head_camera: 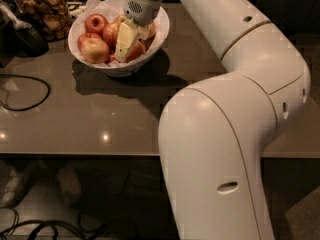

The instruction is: Pick apple from white bowl

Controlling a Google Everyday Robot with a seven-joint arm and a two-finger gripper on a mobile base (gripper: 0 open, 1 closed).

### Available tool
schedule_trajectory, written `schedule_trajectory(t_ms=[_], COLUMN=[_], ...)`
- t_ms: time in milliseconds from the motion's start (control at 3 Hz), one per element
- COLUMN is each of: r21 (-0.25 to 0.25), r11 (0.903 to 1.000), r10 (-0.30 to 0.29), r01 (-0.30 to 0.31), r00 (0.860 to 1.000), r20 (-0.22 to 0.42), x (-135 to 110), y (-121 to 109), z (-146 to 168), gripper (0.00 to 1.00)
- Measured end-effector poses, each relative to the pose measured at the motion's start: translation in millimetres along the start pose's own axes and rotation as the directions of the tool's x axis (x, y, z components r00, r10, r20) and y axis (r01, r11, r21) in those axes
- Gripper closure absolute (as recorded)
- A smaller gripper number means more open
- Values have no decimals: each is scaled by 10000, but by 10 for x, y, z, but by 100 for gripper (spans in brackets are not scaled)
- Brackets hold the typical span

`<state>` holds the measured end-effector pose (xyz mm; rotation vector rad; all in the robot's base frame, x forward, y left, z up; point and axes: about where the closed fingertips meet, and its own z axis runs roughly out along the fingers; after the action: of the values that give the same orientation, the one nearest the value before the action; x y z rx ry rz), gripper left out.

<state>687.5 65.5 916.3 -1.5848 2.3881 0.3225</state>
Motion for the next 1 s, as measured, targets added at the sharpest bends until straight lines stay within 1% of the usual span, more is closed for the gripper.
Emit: schedule_trajectory(t_ms=[1000], r21=[-441], r11=[9988], r10=[195], r01=[-191], r00=[9998], r20=[70], x=[55], y=[-50], z=[130], gripper=[25])
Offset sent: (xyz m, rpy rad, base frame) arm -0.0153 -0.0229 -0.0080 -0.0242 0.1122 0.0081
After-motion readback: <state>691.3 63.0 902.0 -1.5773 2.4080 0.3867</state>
